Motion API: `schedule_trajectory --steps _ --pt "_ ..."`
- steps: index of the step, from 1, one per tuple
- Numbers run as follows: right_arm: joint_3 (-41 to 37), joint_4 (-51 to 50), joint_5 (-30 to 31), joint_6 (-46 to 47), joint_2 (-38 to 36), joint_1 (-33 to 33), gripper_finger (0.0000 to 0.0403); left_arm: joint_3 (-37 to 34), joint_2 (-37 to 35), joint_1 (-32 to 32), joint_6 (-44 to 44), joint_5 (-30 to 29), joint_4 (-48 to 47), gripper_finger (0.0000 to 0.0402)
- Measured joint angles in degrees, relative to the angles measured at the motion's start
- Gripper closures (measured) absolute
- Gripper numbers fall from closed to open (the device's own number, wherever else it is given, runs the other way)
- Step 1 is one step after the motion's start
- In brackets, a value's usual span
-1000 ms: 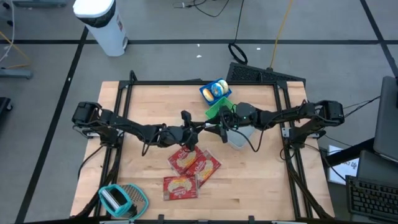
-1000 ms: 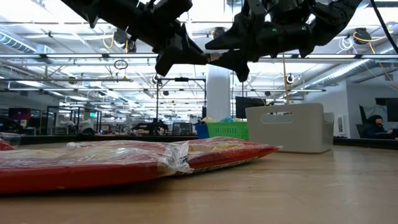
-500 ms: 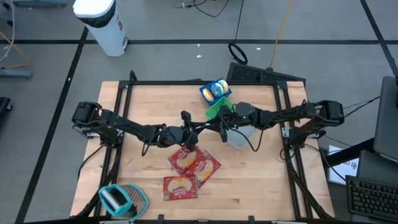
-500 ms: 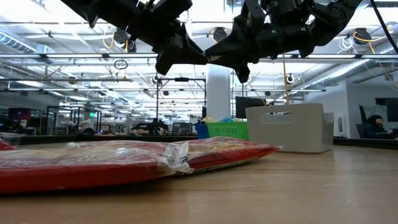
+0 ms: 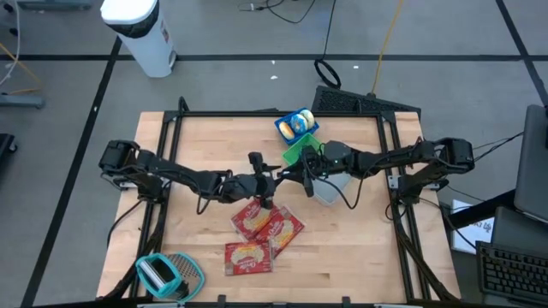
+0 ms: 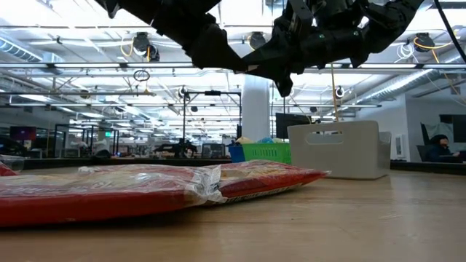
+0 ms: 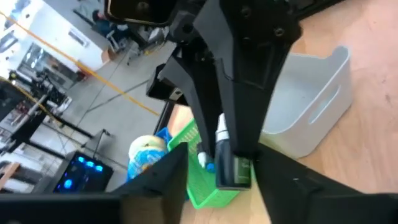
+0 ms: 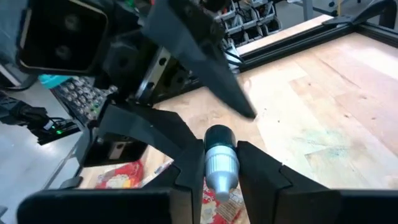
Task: Pick & Place Food Item
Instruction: Put the green food coloring bottle into the green bin
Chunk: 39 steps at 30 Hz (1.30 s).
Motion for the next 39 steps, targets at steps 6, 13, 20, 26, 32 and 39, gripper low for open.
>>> schedule_trajectory --steps 6,13,20,26,32,39 --pt "-0.01 -0.23 0.31 -0.71 0.02 -0.04 0.0335 3.23 0.0 -0.47 -0.52 -0.68 -3.84 0.0149" --pt "-0.1 -5.59 2.53 -0.91 0.09 -2.12 0.0333 1.59 -8.74 0.46 -3.52 9.27 -5.54 0.0105" --pt "-0.1 -15.44 19.33 -2.22 0.11 -3.85 0.0338 -10.83 -24.22 9.15 -11.99 20.65 -4.15 0.0102" --pt "-0.1 -23.03 32.61 -2.11 0.11 -5.7 0.0333 -25.63 -30.8 15.54 -20.31 24.04 12.6 0.0099" --pt "-0.16 -26.23 33.67 -0.02 0.11 -7.29 0.0334 -33.87 -31.19 18.0 -27.14 24.09 22.96 0.0101" --pt "-2.42 -24.39 33.6 0.06 0.09 -8.37 0.032 -34.74 -31.17 18.09 -30.86 24.06 23.53 0.0097"
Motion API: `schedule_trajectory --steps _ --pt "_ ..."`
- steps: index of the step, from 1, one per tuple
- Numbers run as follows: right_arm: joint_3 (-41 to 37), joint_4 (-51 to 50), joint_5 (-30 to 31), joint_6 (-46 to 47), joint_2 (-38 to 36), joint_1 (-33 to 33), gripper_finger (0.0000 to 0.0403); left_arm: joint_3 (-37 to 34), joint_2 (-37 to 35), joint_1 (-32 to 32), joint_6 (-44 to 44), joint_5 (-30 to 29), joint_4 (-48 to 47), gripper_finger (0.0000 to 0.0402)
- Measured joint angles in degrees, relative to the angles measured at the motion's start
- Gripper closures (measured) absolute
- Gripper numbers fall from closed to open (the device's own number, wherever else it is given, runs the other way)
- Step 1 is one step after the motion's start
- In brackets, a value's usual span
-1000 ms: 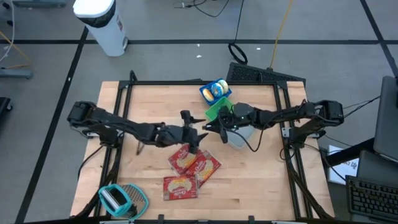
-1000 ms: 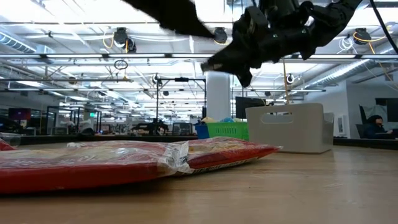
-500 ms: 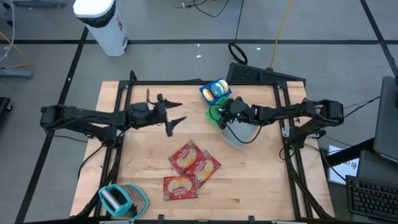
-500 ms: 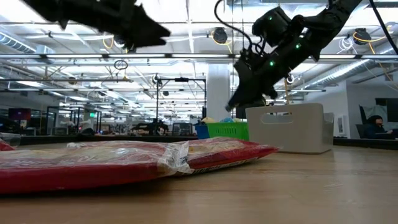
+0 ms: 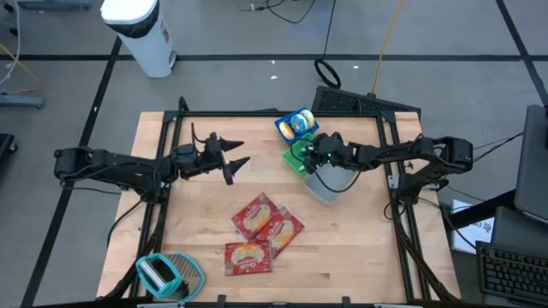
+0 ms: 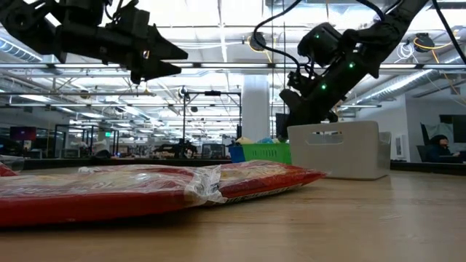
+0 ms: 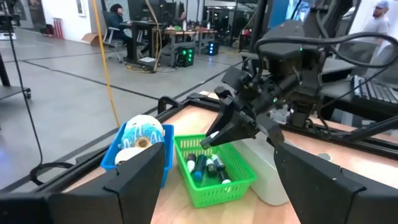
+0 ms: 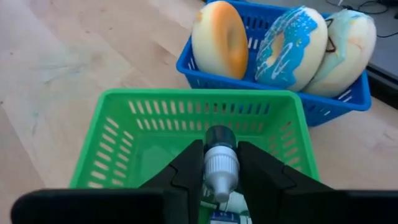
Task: Pick & Place Food Item
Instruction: Put the green food coloring bottle into the green bin, then put the top red popcorn bag into the gray bin
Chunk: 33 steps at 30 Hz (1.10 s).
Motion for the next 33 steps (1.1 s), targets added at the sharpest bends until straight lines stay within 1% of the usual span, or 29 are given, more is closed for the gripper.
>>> schedule_trajectory --steps 2,8,11,14,18,20,22,24,26,27,29,33 --pt "-0.47 1.01 0.02 0.0 0.0 -0.02 0.0314 0.0 0.0 -0.07 -0.02 -0.04 0.11 0.0099" --pt "-3.0 8.44 -0.46 -0.63 0.0 0.04 0.0302 0.0 0.0 -0.07 -0.09 0.02 0.09 0.0099" --pt "-4.09 10.48 -4.39 -0.6 0.0 -0.02 0.0292 0.0 0.02 -0.07 -0.69 0.02 0.09 0.0096" --pt "-4.11 10.78 -7.32 -0.65 0.0 -0.24 0.0273 0.0 0.02 -0.07 -1.53 0.02 0.04 0.0098" --pt "-4.13 13.03 -7.62 -0.68 0.0 -0.28 0.0244 0.01 0.02 -0.07 -2.09 0.36 -0.3 0.01" --pt "-4.13 13.75 -7.7 -0.66 0.0 -0.27 0.0232 0.02 0.03 -0.07 -3.07 3.65 -1.48 0.0098" --pt "-4.13 14.95 -8.34 -0.66 0.0 -0.22 0.0223 0.02 0.07 -0.61 -3.68 9.85 -3.14 0.0097" --pt "-4.13 15.97 -10.0 -0.7 0.0 -0.22 0.0217 0.02 0.07 -2.47 -4.48 15.68 -5.16 0.0097" --pt "-4.13 16.09 -10.74 -1.03 0.0 -0.22 0.0214 0.02 0.07 -5.45 -4.51 17.75 -8.34 0.0101" --pt "-4.13 16.11 -10.79 -1.24 0.0 -0.2 0.0213 0.02 0.07 -7.31 -4.5 17.72 -10.23 0.0104" --pt "-4.13 16.2 -10.78 -1.33 0.0 -0.2 0.0213 0.02 0.09 -10.7 -6.04 15.46 -13.92 0.0109" --pt "-4.13 16.2 -10.78 -1.33 0.0 -0.22 0.0216 0.02 0.09 -16.9 -11.8 7.99 -21.87 0.0119"
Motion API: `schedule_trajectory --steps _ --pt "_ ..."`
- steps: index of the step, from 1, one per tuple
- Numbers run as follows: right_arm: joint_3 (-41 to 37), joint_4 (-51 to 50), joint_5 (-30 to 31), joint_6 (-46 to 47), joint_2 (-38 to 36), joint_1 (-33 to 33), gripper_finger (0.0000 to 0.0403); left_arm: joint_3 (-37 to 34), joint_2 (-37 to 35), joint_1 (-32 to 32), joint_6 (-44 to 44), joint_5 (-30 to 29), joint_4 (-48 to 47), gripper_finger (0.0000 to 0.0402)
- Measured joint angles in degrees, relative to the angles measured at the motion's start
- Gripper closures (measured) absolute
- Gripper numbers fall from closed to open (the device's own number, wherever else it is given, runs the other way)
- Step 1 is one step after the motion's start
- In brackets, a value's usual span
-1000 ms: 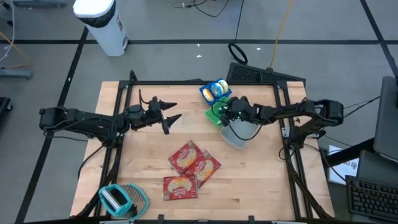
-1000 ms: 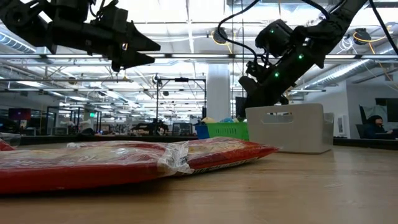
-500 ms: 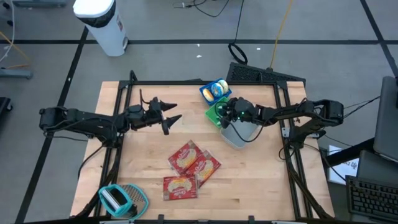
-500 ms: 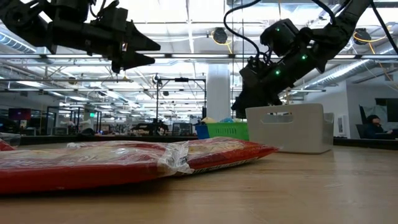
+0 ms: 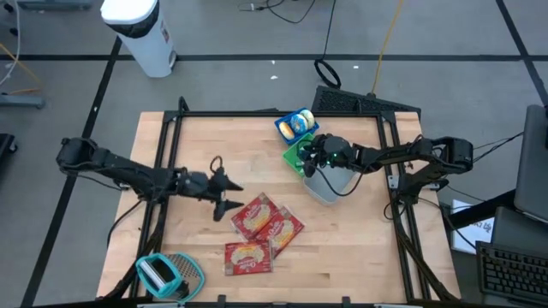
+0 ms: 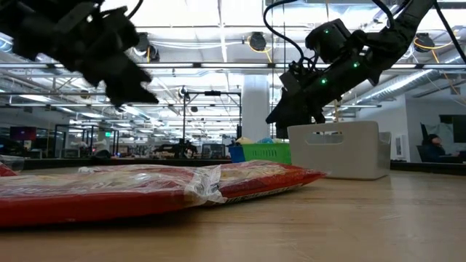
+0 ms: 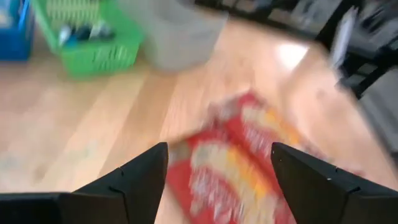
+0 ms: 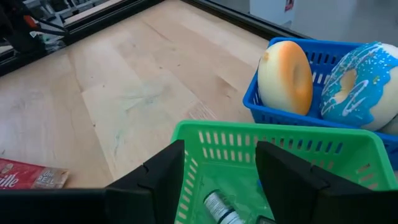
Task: Pick & Place Food Item
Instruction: Put the top red popcorn bag into the gray bin
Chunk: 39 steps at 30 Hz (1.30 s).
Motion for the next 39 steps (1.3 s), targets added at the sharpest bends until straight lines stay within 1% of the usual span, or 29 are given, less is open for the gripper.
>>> schedule_trajectory --steps 2,4,6,9,13,19,21,25,28,30,32,35,39 --pt "0.0 0.0 0.0 0.0 0.0 0.0 0.0217 0.0 0.78 -3.03 -2.17 -4.54 -3.44 0.0123" --pt "0.0 0.02 0.0 0.0 0.0 0.0 0.0216 0.02 1.79 -5.65 -4.26 -7.8 -5.68 0.0126" --pt "0.0 0.02 0.0 0.0 0.0 0.02 0.0215 0.12 3.47 -7.63 -6.37 -9.78 -5.49 0.0125" --pt "0.0 0.02 0.0 0.0 0.0 0.02 0.0214 0.83 7.21 -9.37 -8.01 -11.22 -6.61 0.0124" --pt "0.0 0.04 -0.01 0.0 0.0 0.02 0.0216 3.2 13.44 -9.96 -9.13 -11.03 -7.11 0.0124" --pt "0.02 0.04 0.0 0.0 0.0 0.02 0.0216 6.76 23.34 -9.96 -9.18 -7.64 -7.48 0.0124" --pt "0.02 0.04 -0.02 0.01 0.0 0.02 0.0216 7.91 26.0 -9.96 -9.95 -7.02 -8.94 0.0124" --pt "0.02 0.04 -0.02 0.02 0.0 0.02 0.0218 10.0 29.37 -9.98 -11.34 -7.04 -12.7 0.0124" --pt "0.02 0.03 -0.02 0.02 0.0 0.02 0.0221 10.85 30.0 -9.98 -11.71 -6.67 -15.81 0.0133" --pt "0.02 0.02 -0.02 0.08 0.0 0.02 0.0221 11.08 29.98 -9.96 -11.17 -6.44 -16.51 0.0153" --pt "0.02 0.04 -0.02 0.16 0.0 0.02 0.0222 11.04 29.65 -9.9 -10.32 -5.5 -16.55 0.0184" --pt "0.02 0.04 -0.02 0.2 0.0 0.02 0.0222 10.98 29.5 -9.88 -9.35 -4.61 -16.68 0.0247" --pt "0.02 0.04 -0.04 0.22 0.0 0.02 0.0222 10.93 28.78 -9.24 -5.9 -4.97 -17.27 0.0344"
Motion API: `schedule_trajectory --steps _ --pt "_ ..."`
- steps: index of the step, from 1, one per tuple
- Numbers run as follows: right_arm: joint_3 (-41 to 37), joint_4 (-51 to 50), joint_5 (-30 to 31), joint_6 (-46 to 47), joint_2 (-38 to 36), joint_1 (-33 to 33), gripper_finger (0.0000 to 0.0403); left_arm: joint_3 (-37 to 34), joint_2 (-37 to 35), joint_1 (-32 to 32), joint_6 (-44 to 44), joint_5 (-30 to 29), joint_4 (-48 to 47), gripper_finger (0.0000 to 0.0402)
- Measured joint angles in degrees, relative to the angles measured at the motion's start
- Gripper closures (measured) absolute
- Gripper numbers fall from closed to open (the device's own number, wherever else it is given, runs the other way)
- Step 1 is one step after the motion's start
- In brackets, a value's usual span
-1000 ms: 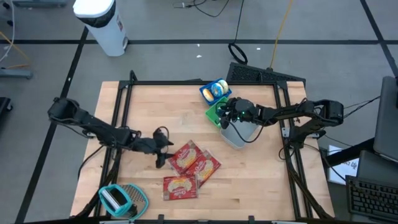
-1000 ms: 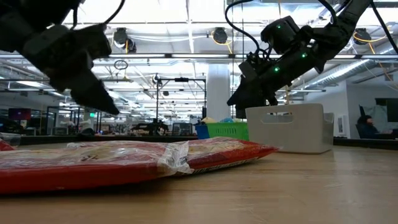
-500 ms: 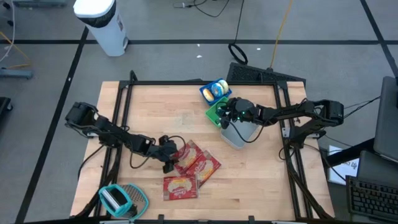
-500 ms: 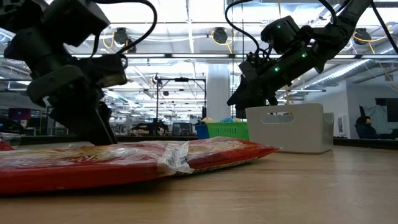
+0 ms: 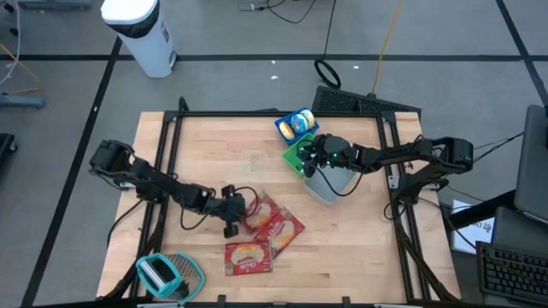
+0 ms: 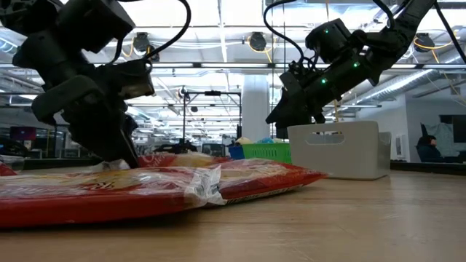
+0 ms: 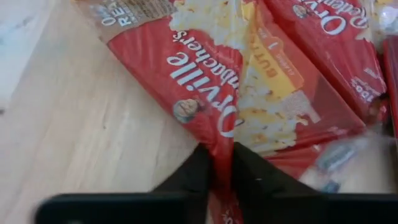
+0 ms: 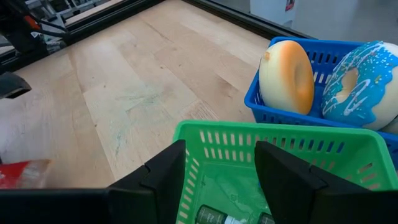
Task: Pick & Place Food Item
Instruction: Put the top red popcorn bag into the gray bin
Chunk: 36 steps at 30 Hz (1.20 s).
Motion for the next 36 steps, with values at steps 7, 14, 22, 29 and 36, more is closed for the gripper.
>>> schedule_trajectory --steps 7,14,22,29,36 --pt "0.0 0.64 -0.01 0.05 0.0 0.0 0.0222 2.52 -5.06 1.85 10.71 -15.46 -9.96 0.0372" --pt "0.0 1.74 -2.92 3.25 0.0 0.0 0.0222 13.44 -8.15 1.77 26.03 -30.17 -27.94 0.039" --pt "0.0 11.35 -13.72 4.83 -0.02 2.8 0.0222 19.71 -8.11 1.81 40.18 -35.21 -23.74 0.0381" --pt "0.0 19.68 -17.8 2.54 -0.02 6.95 0.0222 20.3 -8.11 2.57 44.82 -34.98 -16.89 0.0381" --pt "0.0 20.53 -23.8 2.39 -0.02 7.91 0.0222 20.3 -8.12 3.53 46.76 -34.7 -15.9 0.0391"
